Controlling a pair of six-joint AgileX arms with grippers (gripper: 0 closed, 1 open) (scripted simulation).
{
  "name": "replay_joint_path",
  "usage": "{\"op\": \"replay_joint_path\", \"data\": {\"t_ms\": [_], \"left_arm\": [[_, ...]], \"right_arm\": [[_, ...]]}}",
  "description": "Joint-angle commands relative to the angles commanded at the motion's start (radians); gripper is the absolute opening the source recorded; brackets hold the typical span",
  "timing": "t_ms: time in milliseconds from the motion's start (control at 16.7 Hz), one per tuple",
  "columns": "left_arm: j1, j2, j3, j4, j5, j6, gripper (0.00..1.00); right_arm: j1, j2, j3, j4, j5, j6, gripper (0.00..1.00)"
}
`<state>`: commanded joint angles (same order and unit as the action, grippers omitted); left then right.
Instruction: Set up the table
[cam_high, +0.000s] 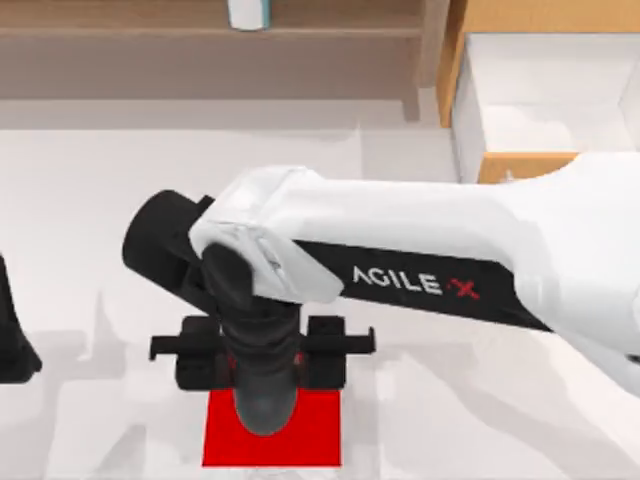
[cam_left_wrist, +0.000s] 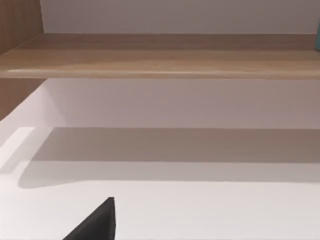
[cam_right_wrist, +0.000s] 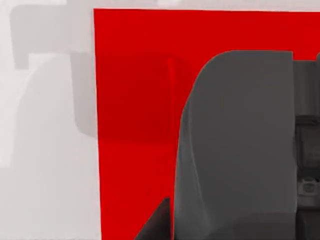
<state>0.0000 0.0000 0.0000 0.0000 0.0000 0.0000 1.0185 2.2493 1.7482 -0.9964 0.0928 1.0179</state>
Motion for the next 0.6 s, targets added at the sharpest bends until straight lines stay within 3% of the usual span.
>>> {"op": "replay_joint_path", "data": {"t_ms": [360,600], "left_arm": [[0.0,0.0,0.0,0.0,0.0,0.0,1.0],[0.0,0.0,0.0,0.0,0.0,0.0,1.0]], "right_arm": [[0.0,0.011,-0.01,0.0,0.0,0.0,0.0],[0.0,0.011,-0.01,0.0,0.0,0.0,0.3]]}}
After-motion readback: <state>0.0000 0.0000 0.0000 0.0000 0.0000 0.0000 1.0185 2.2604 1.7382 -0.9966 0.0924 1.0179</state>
